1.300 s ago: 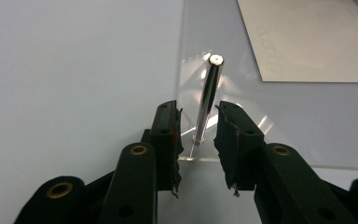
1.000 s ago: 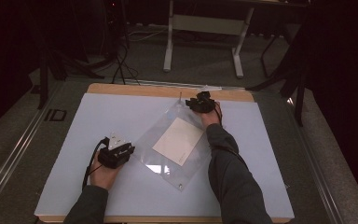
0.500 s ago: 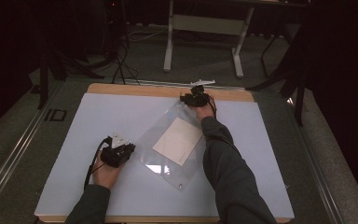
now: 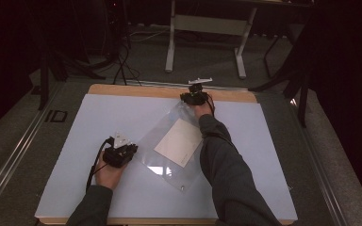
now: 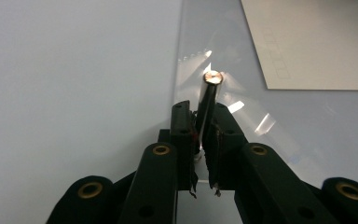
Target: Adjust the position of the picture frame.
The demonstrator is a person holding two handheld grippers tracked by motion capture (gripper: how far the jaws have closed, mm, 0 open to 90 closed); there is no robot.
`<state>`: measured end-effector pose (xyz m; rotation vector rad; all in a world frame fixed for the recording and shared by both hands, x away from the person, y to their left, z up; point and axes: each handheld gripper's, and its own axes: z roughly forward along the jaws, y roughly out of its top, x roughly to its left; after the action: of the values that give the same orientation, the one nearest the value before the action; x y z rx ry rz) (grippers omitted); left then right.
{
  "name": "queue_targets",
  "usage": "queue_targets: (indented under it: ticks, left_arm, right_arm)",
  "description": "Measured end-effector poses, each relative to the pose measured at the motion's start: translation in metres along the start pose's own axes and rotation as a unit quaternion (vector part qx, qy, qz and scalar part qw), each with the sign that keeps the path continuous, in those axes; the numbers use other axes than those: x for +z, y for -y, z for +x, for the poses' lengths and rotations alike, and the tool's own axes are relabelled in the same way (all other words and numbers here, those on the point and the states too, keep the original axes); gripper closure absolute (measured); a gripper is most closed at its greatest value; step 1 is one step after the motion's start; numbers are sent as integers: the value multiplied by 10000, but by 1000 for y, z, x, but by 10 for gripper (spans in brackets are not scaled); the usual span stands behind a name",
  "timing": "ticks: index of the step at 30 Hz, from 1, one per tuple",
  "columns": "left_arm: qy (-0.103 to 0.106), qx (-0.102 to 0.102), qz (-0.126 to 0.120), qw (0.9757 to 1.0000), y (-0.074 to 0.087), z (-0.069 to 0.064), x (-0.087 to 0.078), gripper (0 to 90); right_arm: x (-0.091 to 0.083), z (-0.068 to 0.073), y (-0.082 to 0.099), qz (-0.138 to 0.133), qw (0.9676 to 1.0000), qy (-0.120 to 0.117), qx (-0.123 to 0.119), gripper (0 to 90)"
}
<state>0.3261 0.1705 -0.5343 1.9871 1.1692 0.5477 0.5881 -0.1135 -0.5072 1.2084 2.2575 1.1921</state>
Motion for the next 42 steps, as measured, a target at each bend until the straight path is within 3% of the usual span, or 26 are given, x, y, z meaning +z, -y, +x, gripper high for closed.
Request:
queue_targets:
  ticks: [3, 10, 13, 23, 32, 38, 42]
  left_arm:
    - [-25, -4, 9, 10000, 0, 0, 2, 823]
    - [-4, -44, 25, 10000, -2, 0, 3, 836]
    - [9, -39, 42, 10000, -3, 0, 3, 844]
    - [367, -414, -79, 9984, -5, 4, 5, 836]
    - [370, -846, -137, 9956, -4, 11, 6, 825]
    - [462, -962, -194, 9941, -4, 14, 4, 817]
    - [515, -1145, -257, 9918, -4, 20, 3, 807]
  right_arm:
    - [1, 3, -1, 65, 10000, -24, -21, 833]
    - [0, 11, -4, 196, 9993, 272, -183, 856]
    - [-1, 11, -4, 226, 9992, 272, -167, 857]
    - [-14, 1, -3, 280, 9993, 188, -136, 857]
    - [-29, -5, 6, 302, 9991, 183, -221, 859]
    - [-43, -7, 11, 312, 9988, 187, -327, 859]
    - [-53, -8, 16, 334, 9988, 147, -339, 859]
